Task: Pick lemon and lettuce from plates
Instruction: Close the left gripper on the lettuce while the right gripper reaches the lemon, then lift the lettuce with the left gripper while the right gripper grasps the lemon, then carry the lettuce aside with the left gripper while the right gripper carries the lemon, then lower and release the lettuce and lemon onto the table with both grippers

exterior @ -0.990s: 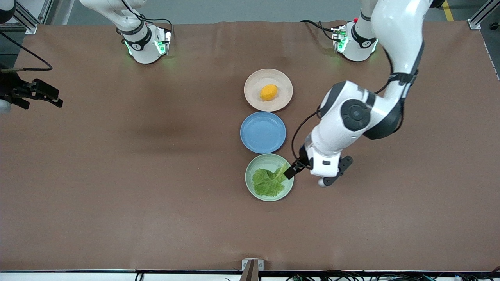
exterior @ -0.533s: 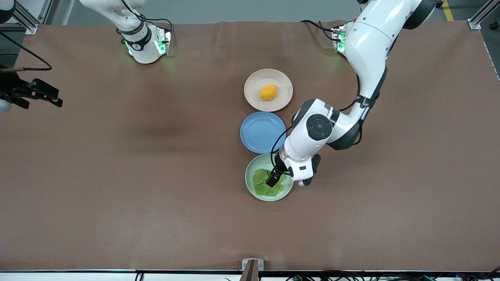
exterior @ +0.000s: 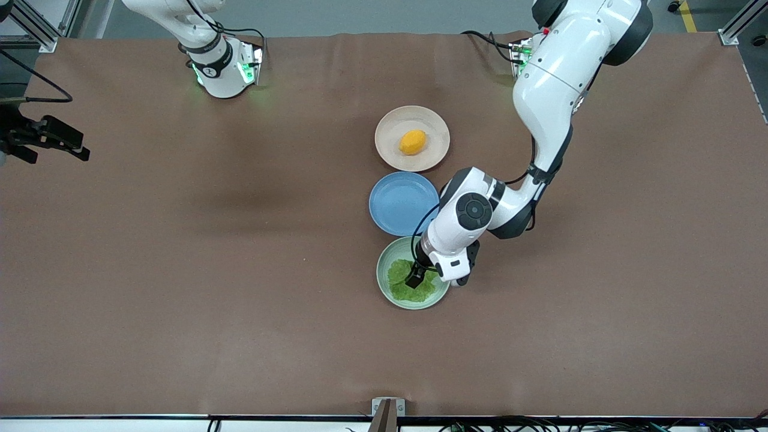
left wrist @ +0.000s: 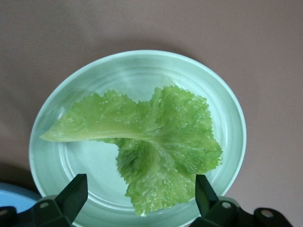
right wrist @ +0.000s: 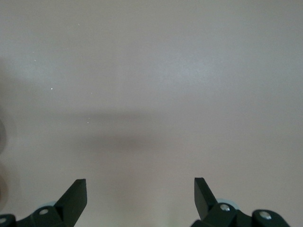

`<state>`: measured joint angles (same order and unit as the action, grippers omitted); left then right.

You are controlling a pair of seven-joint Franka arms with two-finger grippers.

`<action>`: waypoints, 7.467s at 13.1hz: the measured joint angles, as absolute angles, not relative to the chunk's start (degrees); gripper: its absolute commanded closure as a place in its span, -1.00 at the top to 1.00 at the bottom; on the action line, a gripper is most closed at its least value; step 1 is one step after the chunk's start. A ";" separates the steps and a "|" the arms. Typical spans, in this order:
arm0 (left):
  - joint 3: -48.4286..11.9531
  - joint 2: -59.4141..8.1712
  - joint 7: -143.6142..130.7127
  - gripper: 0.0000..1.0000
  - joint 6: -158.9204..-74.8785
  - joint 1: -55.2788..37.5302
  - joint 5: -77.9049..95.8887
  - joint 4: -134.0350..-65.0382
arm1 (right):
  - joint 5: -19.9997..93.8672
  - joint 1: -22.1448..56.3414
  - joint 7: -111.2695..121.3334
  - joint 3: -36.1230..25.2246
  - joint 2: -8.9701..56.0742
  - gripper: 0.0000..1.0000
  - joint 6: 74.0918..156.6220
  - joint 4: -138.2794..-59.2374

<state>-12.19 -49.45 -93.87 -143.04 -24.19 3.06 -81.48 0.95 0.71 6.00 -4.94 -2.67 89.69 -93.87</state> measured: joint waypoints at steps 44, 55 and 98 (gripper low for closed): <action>-12.19 -14.76 -69.68 -0.99 -143.49 -6.08 3.06 -123.10 | -15.96 50.93 -127.56 15.52 36.44 0.95 133.56 -99.58; -12.17 -14.22 -57.34 -0.98 -156.45 -0.17 3.06 -138.28 | -16.07 51.62 -127.62 15.51 37.78 -0.25 133.55 -99.43; -12.44 3.38 -4.92 0.99 -98.81 7.12 2.09 -94.57 | -6.82 -13.16 4.15 16.54 25.98 -0.97 146.60 -123.24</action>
<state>-12.44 3.38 -4.92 -98.81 7.12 2.09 -94.57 -6.82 -13.16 4.15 16.54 25.98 146.60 -123.24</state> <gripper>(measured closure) 0.000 0.379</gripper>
